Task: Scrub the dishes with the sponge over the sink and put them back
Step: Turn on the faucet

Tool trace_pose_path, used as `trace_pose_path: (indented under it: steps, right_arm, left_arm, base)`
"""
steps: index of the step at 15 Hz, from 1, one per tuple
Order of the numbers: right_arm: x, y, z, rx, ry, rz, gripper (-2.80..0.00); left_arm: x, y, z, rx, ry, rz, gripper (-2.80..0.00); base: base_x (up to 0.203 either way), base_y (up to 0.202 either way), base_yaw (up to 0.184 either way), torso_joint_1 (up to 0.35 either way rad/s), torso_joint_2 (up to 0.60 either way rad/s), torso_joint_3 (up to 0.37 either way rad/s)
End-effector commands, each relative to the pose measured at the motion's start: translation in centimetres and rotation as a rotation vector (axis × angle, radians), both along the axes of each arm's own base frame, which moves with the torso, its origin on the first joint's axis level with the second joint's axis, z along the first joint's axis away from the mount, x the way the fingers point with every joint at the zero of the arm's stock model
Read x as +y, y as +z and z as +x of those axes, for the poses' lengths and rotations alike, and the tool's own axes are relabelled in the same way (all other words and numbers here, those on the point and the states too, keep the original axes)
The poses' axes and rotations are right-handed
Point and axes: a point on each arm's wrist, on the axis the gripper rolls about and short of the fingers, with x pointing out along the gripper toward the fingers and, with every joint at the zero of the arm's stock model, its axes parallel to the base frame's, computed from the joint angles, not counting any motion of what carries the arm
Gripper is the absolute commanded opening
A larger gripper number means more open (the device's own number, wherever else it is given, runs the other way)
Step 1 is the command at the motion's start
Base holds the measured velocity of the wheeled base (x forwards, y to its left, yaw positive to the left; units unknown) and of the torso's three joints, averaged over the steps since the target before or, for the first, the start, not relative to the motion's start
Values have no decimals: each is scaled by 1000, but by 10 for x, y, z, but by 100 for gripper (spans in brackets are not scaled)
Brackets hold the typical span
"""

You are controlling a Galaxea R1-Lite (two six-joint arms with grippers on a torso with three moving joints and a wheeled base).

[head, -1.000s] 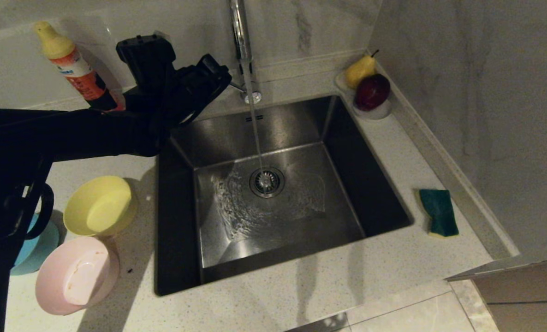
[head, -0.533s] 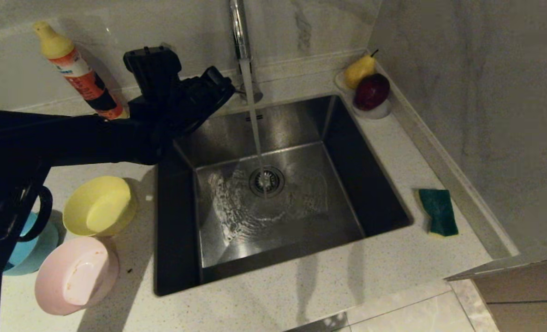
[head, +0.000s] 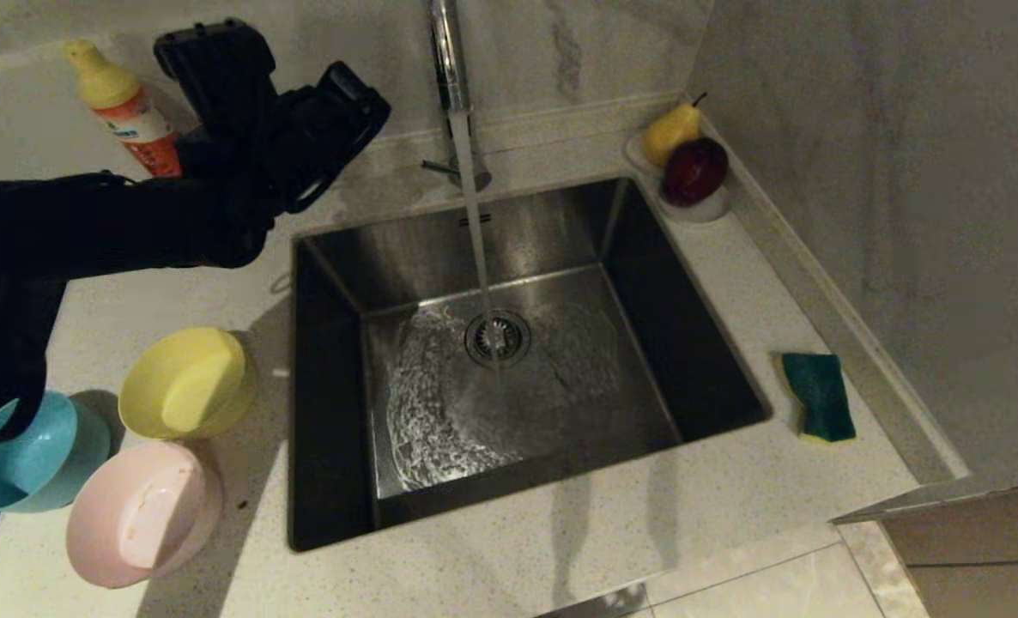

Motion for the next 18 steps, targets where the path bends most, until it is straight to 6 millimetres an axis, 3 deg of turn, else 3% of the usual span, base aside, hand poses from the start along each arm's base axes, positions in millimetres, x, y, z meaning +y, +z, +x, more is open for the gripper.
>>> trace_pose_path:
  steps: [1, 6, 10, 14, 18]
  right_arm:
    - [0, 0, 0, -1, 0, 0, -280]
    - [0, 0, 0, -1, 0, 0, -280]
    - [0, 0, 0, 0, 1, 0, -280]
    - [0, 0, 0, -1, 0, 0, -280]
    - [0, 0, 0, 1, 2, 0, -280]
  left_arm:
    - [13, 29, -23, -66, 33, -14, -280]
    - [28, 50, -90, -16, 135, 59, -280]
    - [42, 31, -143, 72, 302, 232, -280]
    - [59, 29, -194, 135, 521, 272, -280]
    - [77, 13, -265, 234, 561, 388, -280]
  base:
    - [0, 0, 0, 0, 0, 0]
    - [0, 0, 0, 0, 0, 0]
    - [0, 0, 0, 0, 0, 0]
    - [0, 0, 0, 0, 0, 0]
    - [0, 0, 0, 0, 0, 0]
